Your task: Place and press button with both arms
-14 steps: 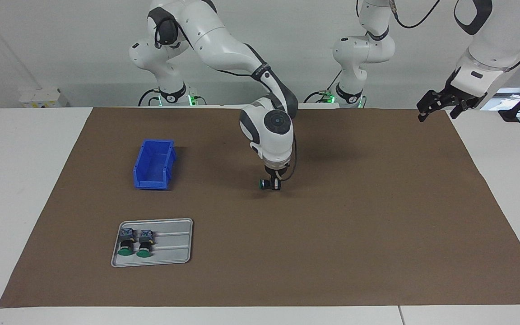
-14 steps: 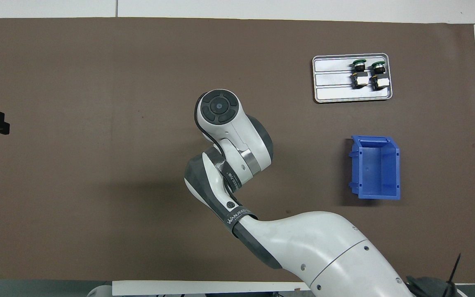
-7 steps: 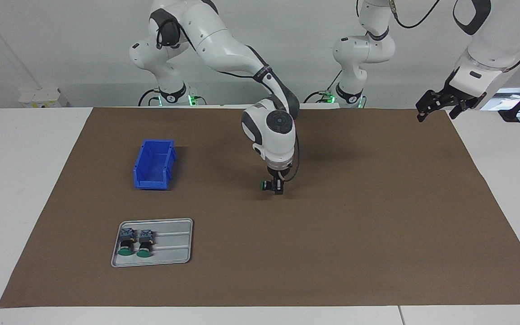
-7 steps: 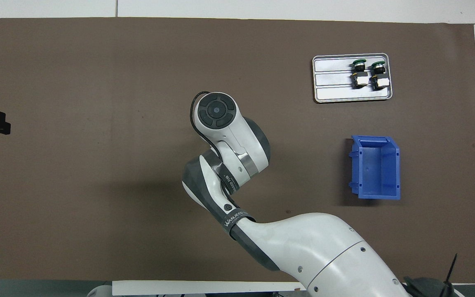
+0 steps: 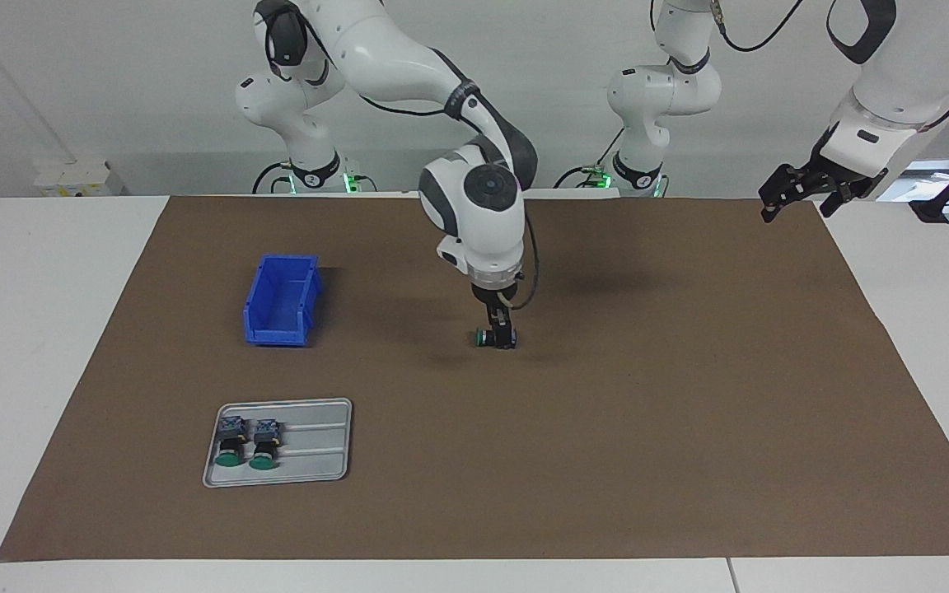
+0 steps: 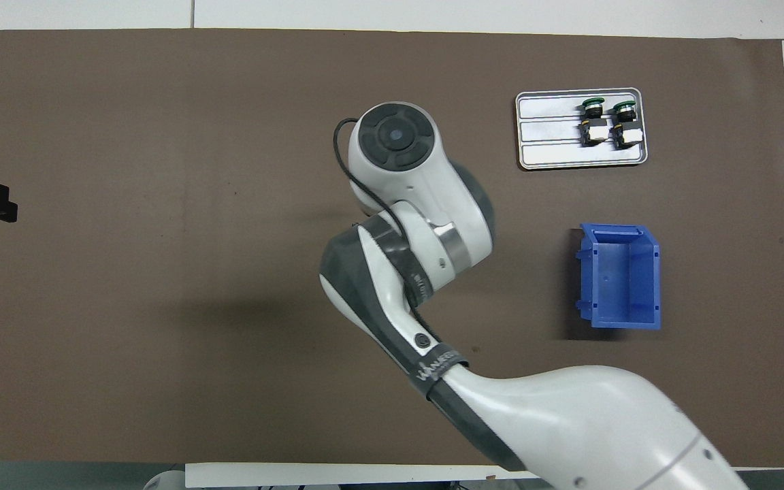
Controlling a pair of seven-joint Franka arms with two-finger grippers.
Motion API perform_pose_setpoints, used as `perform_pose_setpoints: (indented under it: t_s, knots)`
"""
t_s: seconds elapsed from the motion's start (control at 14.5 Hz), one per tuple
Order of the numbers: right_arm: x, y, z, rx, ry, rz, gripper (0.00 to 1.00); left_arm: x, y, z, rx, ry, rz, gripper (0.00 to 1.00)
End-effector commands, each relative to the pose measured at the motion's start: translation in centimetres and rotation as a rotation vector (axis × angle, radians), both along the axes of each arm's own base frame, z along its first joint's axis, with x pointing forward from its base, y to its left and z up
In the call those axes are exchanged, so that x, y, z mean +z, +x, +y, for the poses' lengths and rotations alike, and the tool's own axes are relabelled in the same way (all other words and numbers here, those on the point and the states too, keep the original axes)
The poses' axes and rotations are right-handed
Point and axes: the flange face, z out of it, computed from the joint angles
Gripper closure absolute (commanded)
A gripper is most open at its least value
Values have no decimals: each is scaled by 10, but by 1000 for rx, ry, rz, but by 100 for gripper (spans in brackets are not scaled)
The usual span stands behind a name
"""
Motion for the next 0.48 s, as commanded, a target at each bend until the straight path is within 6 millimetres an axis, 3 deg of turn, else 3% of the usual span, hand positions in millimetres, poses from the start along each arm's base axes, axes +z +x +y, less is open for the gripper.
perform_pose_setpoints:
  t_s: [0.0,0.14,0.35,0.41]
  knots:
    - [61,6,-77,87,31,-13,2,-1,-10,0,32,10,0,0]
    - [83,12,-123,211,38,-22,2,-1,-9,-4,138,18,-15,0]
    - [96,22,-198,444,46,-15,2,-3,-7,-14,246,25,-23,0]
    - [104,23,-225,516,50,-22,2,-7,-7,-25,274,30,-20,0]
